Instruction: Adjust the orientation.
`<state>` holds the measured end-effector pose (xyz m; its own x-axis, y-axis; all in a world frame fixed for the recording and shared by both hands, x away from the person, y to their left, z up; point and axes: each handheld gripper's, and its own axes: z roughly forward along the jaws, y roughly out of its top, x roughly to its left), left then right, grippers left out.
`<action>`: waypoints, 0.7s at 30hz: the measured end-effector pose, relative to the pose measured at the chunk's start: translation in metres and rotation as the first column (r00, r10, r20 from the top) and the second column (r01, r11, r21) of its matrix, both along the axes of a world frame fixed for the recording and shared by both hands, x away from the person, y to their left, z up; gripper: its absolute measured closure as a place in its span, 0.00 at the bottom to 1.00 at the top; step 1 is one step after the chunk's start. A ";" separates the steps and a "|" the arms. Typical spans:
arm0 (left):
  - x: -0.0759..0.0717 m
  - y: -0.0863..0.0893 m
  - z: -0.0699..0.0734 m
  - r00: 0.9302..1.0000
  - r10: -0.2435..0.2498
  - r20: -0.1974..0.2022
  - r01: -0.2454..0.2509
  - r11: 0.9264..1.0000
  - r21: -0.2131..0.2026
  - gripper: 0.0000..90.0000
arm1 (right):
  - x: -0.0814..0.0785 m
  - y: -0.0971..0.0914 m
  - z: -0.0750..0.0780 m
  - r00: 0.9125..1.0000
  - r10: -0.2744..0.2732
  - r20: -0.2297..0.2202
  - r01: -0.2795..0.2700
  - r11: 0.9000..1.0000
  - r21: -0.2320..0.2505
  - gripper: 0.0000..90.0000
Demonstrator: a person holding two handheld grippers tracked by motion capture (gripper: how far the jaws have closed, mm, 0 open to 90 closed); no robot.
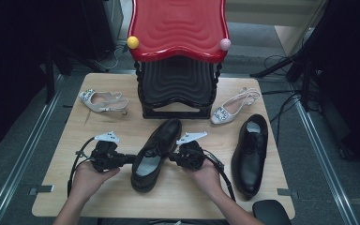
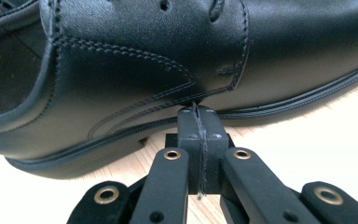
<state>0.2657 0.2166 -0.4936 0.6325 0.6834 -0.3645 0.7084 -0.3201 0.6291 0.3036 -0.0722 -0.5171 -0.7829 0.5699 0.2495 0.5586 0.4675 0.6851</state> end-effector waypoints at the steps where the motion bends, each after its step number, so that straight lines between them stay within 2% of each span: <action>1: -0.001 -0.001 0.000 1.000 0.002 -0.004 -0.002 1.000 -0.003 0.99 | 0.001 0.000 0.001 1.000 0.001 -0.001 -0.001 1.000 -0.003 1.00; 6: -0.004 -0.011 0.000 0.999 -0.031 -0.008 0.031 0.999 -0.013 0.99 | 0.003 -0.005 0.003 1.000 -0.006 0.001 0.006 1.000 -0.003 1.00; 12: -0.006 -0.021 -0.001 0.997 -0.071 -0.001 0.071 0.997 0.002 0.98 | 0.004 -0.010 0.004 1.000 -0.022 0.001 0.022 1.000 0.006 1.00; 16: -0.003 -0.023 -0.002 0.997 -0.077 -0.014 0.077 0.997 -0.030 0.98 | 0.004 -0.012 0.004 1.000 -0.027 0.002 0.027 1.000 0.007 1.00; 21: -0.002 -0.029 -0.004 0.995 -0.099 -0.013 0.098 0.994 -0.046 0.98 | 0.005 -0.015 0.005 0.999 -0.044 0.004 0.044 0.999 0.001 1.00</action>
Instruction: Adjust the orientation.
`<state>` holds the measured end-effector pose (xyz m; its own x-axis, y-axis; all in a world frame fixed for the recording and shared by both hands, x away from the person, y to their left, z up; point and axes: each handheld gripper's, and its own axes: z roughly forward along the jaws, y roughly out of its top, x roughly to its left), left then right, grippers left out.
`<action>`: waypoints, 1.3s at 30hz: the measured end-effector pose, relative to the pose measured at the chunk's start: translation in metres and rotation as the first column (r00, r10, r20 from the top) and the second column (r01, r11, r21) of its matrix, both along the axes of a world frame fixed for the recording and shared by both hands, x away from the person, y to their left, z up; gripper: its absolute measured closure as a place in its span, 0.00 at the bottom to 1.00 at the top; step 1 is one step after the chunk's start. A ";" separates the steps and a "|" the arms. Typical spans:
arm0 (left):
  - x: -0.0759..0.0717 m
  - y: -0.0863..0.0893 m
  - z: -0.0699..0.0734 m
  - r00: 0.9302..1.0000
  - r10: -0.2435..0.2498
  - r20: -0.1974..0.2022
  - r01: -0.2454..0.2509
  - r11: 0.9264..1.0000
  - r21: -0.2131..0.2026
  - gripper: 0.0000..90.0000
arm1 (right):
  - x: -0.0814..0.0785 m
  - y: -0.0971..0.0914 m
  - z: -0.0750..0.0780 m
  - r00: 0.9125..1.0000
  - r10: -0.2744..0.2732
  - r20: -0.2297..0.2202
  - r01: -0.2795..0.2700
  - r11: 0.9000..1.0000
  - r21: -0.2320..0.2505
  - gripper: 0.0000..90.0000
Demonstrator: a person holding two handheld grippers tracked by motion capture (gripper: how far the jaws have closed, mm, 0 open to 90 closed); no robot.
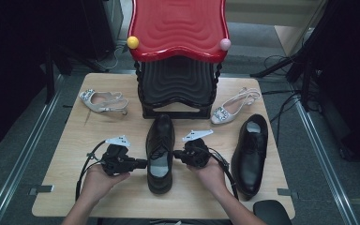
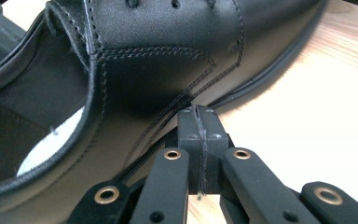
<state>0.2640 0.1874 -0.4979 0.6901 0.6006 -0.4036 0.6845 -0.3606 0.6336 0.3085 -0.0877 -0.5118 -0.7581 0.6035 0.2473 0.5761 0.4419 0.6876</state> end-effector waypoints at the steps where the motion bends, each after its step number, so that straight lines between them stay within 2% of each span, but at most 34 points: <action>1: 0.000 0.000 0.000 1.000 0.000 0.000 0.000 1.000 0.000 0.97 | 0.000 0.000 0.000 1.000 0.000 0.000 0.000 1.000 0.000 1.00; 4: 0.002 0.001 0.002 1.000 -0.009 0.020 0.009 0.999 0.031 0.92 | 0.002 -0.007 0.003 1.000 0.002 0.004 -0.002 1.000 0.005 0.99; 7: 0.002 0.004 0.005 0.999 -0.002 0.038 0.000 0.999 0.036 0.90 | 0.002 -0.011 0.005 1.000 0.011 0.023 -0.011 1.000 0.010 0.93; 9: 0.005 0.010 0.007 0.999 0.014 0.044 -0.015 1.000 0.023 0.85 | 0.001 -0.017 0.007 0.999 0.030 0.028 -0.031 1.000 0.003 0.85; 10: 0.005 0.010 0.007 0.999 0.014 0.044 -0.015 1.000 0.023 0.83 | 0.001 -0.017 0.007 0.999 0.030 0.028 -0.031 1.000 0.003 0.85; 11: 0.006 0.012 0.008 0.999 0.021 0.043 -0.022 1.000 0.015 0.81 | 0.001 -0.022 0.008 0.999 0.030 0.023 -0.030 0.999 0.013 0.77; 12: 0.006 0.014 0.008 0.999 0.026 0.042 -0.027 1.000 0.011 0.81 | 0.001 -0.022 0.008 0.999 0.030 0.023 -0.030 0.999 0.013 0.77; 13: 0.007 0.016 0.009 0.999 0.030 0.039 -0.030 1.000 0.010 0.75 | 0.000 -0.028 0.010 0.999 0.024 0.027 -0.024 0.999 0.027 0.69; 14: 0.008 0.017 0.009 0.999 0.035 0.035 -0.036 0.999 0.008 0.75 | 0.000 -0.028 0.010 0.999 0.024 0.027 -0.024 0.999 0.027 0.69; 17: 0.010 0.020 0.009 0.997 0.057 0.053 -0.058 0.998 0.025 0.66 | 0.000 -0.037 0.012 0.999 0.012 0.035 -0.013 0.999 0.041 0.62; 19: 0.011 0.021 0.009 0.997 0.068 0.048 -0.069 0.997 0.018 0.61 | 0.000 -0.044 0.014 0.999 0.005 0.045 -0.007 0.999 0.044 0.57; 20: 0.012 0.021 0.009 0.997 0.071 0.042 -0.072 0.997 0.019 0.56 | 0.000 -0.050 0.016 0.998 0.000 0.055 -0.001 0.999 0.033 0.54; 25: 0.016 0.019 0.008 0.997 0.064 0.044 -0.066 0.997 0.037 0.49 | -0.001 -0.063 0.021 0.998 -0.018 0.065 0.017 1.000 0.019 0.55; 27: 0.019 0.019 0.007 0.998 0.055 0.038 -0.056 0.998 0.041 0.46 | -0.003 -0.074 0.027 0.997 -0.031 0.065 0.029 0.999 0.029 0.61; 32: 0.023 0.017 0.008 0.998 0.048 0.038 -0.050 0.998 0.045 0.44 | -0.006 -0.092 0.032 0.996 -0.063 0.062 0.060 0.997 0.044 0.74; 35: 0.026 0.016 0.008 0.998 0.042 0.042 -0.044 0.998 0.046 0.44 | -0.008 -0.101 0.033 0.995 -0.086 0.046 0.084 0.995 0.049 0.78; 38: 0.027 0.015 0.009 0.998 0.037 0.040 -0.039 0.998 0.042 0.44 | -0.009 -0.105 0.034 0.994 -0.100 0.045 0.098 0.994 0.053 0.80; 39: 0.028 0.014 0.009 0.999 0.033 0.041 -0.034 0.998 0.045 0.44 | -0.010 -0.110 0.036 0.992 -0.113 0.049 0.110 0.992 0.054 0.84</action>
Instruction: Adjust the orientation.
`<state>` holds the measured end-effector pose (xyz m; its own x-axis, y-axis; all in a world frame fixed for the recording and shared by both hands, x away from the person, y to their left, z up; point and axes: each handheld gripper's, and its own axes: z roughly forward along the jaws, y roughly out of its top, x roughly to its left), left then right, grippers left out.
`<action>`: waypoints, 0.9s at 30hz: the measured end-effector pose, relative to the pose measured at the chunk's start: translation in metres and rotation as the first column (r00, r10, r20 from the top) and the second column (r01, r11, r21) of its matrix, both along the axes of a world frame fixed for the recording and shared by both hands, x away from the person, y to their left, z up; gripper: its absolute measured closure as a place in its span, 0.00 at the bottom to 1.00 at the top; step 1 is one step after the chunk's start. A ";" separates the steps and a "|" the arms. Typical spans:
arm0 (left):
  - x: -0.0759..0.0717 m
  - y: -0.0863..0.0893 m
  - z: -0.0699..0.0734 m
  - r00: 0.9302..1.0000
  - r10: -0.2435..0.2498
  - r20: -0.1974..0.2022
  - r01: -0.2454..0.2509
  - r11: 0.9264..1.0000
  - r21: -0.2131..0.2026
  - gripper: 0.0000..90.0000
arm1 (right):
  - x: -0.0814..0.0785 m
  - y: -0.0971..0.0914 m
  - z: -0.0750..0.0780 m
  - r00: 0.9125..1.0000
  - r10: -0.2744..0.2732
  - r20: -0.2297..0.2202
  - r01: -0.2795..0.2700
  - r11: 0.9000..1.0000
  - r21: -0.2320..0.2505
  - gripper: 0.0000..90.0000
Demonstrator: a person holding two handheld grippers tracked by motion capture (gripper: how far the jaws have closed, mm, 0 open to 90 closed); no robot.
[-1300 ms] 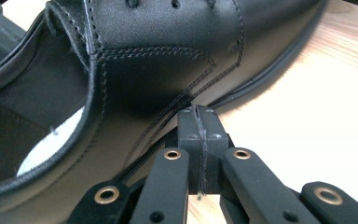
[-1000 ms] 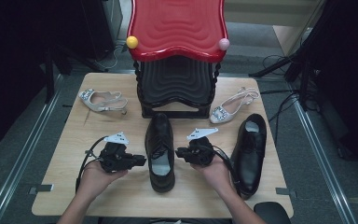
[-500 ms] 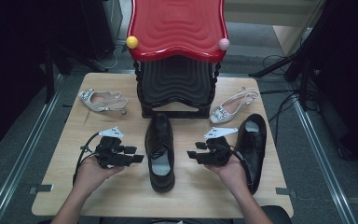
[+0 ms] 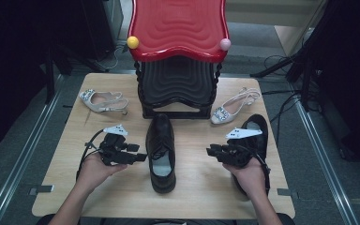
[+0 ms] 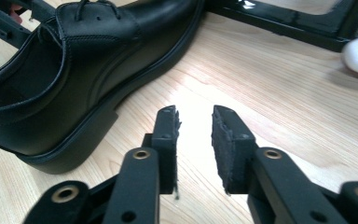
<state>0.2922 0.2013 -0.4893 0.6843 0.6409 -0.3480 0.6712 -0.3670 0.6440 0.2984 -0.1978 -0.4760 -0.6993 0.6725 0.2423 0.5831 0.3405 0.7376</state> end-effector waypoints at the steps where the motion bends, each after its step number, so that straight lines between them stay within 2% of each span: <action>1: 0.000 0.000 0.000 1.000 0.000 0.000 0.000 1.000 0.000 0.44 | 0.000 0.000 0.000 1.000 0.000 0.000 0.000 1.000 0.000 0.84; 4: 0.003 -0.003 0.001 1.000 -0.011 0.002 0.011 1.000 0.005 0.44 | -0.003 -0.010 0.003 1.000 -0.020 0.002 0.020 1.000 -0.005 0.90; 6: 0.004 -0.003 0.001 1.000 -0.013 0.003 0.013 1.000 0.008 0.45 | -0.004 -0.012 0.003 1.000 -0.025 0.001 0.025 1.000 -0.007 0.91; 11: 0.007 -0.005 0.002 1.000 -0.014 0.009 0.014 1.000 0.001 0.45 | -0.010 -0.030 0.005 0.997 -0.074 0.001 0.074 0.997 -0.022 0.99; 16: 0.010 -0.007 0.002 1.000 -0.024 0.013 0.024 1.000 0.006 0.45 | -0.015 -0.046 0.009 0.993 -0.114 0.010 0.115 0.993 -0.022 1.00; 17: 0.011 -0.007 0.002 1.000 -0.023 0.016 0.022 1.000 0.010 0.45 | -0.016 -0.050 0.009 0.992 -0.128 0.011 0.128 0.991 -0.027 1.00; 18: 0.012 -0.007 0.002 1.000 -0.017 0.018 0.017 1.000 -0.004 0.45 | -0.019 -0.059 0.010 0.988 -0.151 0.005 0.151 0.988 -0.025 1.00; 21: 0.014 -0.006 0.001 1.000 -0.018 0.014 0.018 1.000 -0.005 0.45 | -0.022 -0.067 0.011 0.985 -0.170 0.015 0.170 0.985 -0.033 1.00; 22: 0.014 -0.007 0.001 1.000 -0.015 0.014 0.015 1.000 -0.005 0.46 | -0.025 -0.075 0.011 0.981 -0.193 0.025 0.194 0.980 -0.041 1.00; 27: 0.017 -0.006 -0.001 1.000 -0.014 0.020 0.014 1.000 -0.014 0.46 | -0.031 -0.097 0.007 0.969 -0.247 0.014 0.248 0.968 -0.049 1.00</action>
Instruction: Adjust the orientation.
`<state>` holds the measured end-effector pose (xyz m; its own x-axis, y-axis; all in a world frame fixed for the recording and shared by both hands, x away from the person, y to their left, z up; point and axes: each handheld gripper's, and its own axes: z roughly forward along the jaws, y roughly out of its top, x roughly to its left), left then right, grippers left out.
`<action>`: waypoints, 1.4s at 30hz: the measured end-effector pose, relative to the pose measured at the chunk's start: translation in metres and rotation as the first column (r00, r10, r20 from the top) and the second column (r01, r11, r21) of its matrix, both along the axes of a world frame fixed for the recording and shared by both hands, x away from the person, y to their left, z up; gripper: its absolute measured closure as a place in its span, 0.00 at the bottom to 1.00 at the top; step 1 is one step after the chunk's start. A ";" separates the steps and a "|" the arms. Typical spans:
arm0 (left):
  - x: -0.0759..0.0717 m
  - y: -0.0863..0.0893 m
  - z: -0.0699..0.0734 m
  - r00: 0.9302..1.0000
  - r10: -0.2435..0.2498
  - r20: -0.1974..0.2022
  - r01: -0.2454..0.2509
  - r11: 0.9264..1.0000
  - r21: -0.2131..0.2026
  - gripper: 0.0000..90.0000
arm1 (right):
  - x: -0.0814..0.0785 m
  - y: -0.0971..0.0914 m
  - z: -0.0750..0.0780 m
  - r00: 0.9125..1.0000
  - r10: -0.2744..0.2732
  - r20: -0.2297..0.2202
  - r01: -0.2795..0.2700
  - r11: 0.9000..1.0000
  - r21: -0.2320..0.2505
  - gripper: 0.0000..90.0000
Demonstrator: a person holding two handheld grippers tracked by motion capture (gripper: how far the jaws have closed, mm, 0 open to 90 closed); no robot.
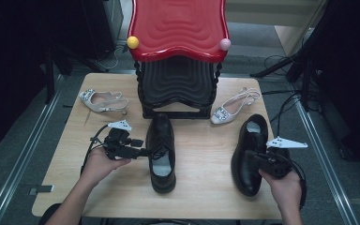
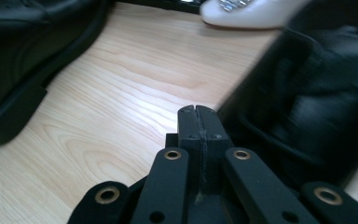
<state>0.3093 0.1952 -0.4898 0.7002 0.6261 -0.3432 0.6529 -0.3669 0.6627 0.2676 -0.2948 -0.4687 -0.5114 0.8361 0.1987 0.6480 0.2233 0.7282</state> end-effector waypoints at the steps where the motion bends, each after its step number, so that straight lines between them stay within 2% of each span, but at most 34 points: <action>1: 0.000 0.000 0.000 1.000 0.001 -0.003 -0.001 1.000 0.000 0.46 | -0.002 -0.003 0.000 1.000 -0.009 0.000 0.009 1.000 -0.005 1.00; 5: 0.002 0.001 -0.001 1.000 0.006 -0.010 -0.006 1.000 -0.007 0.47 | -0.007 -0.015 -0.004 0.999 -0.041 -0.007 0.040 0.998 -0.046 1.00; 9: 0.004 0.000 0.000 1.000 0.000 -0.016 0.000 1.000 0.003 0.47 | -0.009 -0.024 -0.007 0.999 -0.043 -0.018 0.042 0.998 -0.044 1.00; 10: 0.004 -0.001 0.002 1.000 0.000 -0.006 0.000 1.000 0.011 0.47 | -0.011 -0.029 -0.008 0.999 -0.046 -0.019 0.045 0.998 -0.048 1.00; 14: 0.004 -0.001 0.002 1.000 -0.002 -0.005 0.002 1.000 0.010 0.47 | -0.013 -0.040 -0.011 0.997 -0.074 -0.030 0.073 0.996 -0.049 1.00; 19: 0.004 -0.001 0.001 1.000 0.000 -0.006 0.000 1.000 0.010 0.47 | -0.012 -0.046 -0.016 0.995 -0.079 -0.054 0.076 0.995 -0.061 1.00; 24: 0.004 -0.001 0.001 1.000 0.003 -0.008 -0.003 1.000 0.015 0.47 | -0.010 -0.039 -0.018 0.996 -0.073 -0.057 0.067 0.994 -0.089 1.00; 28: 0.003 -0.001 0.001 1.000 0.004 -0.010 -0.003 1.000 0.021 0.47 | -0.008 -0.038 -0.019 0.996 -0.065 -0.064 0.059 0.995 -0.080 1.00; 29: 0.002 0.000 0.001 1.000 0.004 -0.011 -0.003 1.000 0.021 0.47 | -0.006 -0.036 -0.020 0.996 -0.042 -0.076 0.038 0.998 -0.048 1.00; 31: 0.001 0.001 0.001 1.000 0.011 -0.008 -0.011 1.000 0.023 0.47 | -0.004 -0.031 -0.021 0.997 -0.015 -0.078 0.012 0.999 -0.035 1.00; 42: -0.004 0.007 0.000 1.000 0.028 -0.011 -0.028 0.999 0.022 0.47 | 0.005 -0.001 -0.021 0.995 0.086 -0.058 -0.090 0.994 -0.065 1.00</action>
<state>0.3055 0.2026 -0.4896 0.6786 0.6530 -0.3364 0.6702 -0.3631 0.6473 0.2725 -0.2960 -0.4901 -0.5736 0.8006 0.1733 0.6624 0.3289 0.6731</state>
